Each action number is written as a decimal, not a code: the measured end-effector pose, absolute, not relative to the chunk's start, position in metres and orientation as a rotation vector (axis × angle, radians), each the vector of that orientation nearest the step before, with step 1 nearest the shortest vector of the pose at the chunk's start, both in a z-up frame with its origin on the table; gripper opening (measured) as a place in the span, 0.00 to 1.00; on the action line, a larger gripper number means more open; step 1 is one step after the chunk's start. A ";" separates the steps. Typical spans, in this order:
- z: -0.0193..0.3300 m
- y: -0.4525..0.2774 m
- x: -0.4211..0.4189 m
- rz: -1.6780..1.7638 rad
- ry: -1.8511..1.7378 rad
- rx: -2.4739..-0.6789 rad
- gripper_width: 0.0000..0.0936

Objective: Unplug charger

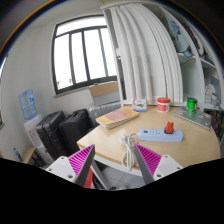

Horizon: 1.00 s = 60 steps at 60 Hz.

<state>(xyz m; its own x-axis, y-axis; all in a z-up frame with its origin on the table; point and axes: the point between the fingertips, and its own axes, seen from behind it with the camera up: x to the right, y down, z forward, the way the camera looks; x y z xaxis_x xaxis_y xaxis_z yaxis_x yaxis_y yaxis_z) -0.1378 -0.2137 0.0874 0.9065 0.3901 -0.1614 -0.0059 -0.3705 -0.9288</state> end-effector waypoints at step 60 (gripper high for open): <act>0.031 -0.031 0.022 0.073 -0.092 -2.009 0.17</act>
